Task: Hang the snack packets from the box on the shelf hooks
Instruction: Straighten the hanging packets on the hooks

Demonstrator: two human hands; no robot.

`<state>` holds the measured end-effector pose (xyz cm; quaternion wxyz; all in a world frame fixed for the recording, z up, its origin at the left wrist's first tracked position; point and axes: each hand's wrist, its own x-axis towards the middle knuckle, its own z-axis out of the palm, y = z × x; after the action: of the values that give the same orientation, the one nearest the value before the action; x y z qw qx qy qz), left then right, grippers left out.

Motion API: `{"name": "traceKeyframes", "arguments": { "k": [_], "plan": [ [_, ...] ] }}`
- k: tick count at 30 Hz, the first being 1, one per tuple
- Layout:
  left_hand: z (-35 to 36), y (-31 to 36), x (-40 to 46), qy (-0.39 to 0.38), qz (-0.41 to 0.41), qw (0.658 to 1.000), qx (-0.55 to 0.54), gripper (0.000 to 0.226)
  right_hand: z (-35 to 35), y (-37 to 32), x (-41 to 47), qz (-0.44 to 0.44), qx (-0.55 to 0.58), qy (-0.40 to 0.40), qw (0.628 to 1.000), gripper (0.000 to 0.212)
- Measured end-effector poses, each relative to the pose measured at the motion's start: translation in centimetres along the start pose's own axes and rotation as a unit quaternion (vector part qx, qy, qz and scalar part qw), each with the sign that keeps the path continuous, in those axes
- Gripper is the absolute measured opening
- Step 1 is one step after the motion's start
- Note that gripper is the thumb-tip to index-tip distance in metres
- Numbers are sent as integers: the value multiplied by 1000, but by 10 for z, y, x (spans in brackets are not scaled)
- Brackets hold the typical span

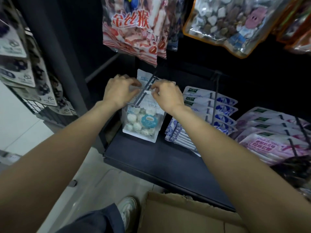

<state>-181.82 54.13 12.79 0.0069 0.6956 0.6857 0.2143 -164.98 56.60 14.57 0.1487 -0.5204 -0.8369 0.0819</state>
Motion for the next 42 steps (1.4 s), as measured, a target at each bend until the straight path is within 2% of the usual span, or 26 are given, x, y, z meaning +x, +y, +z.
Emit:
{"name": "traceKeyframes", "arguments": {
  "k": [5,9,12,14,16,19,24,29,32,34,39,42],
  "plan": [
    [4,7,3,5,-14,996,-85,23,4,-1,-3,20,42,-11,999,21],
    [2,7,0,-1,17,995,-98,27,1,3,-3,7,61,-23,998,17],
    [2,3,-1,-7,26,993,-118,22,-3,8,9,17,47,18,999,20],
    [2,1,0,-14,34,992,-119,24,-3,12,22,25,10,38,999,23],
    [2,1,0,-16,45,993,-108,32,0,13,35,36,-10,25,999,24],
    [6,0,1,-8,62,995,-81,24,9,10,42,52,27,3,998,22],
    [10,0,-2,6,71,994,-85,20,16,12,41,58,101,49,992,17],
    [12,0,-5,26,77,991,-103,20,15,13,41,40,76,45,995,17],
    [12,1,-5,32,80,991,-107,21,9,19,47,64,102,84,989,18],
    [11,1,-5,31,82,990,-106,21,4,25,57,91,77,112,987,18],
    [10,4,-3,30,84,990,-105,20,7,30,73,111,-4,37,993,17],
    [11,2,-4,29,84,990,-106,20,12,30,76,112,-6,51,992,18]
  ]
}}
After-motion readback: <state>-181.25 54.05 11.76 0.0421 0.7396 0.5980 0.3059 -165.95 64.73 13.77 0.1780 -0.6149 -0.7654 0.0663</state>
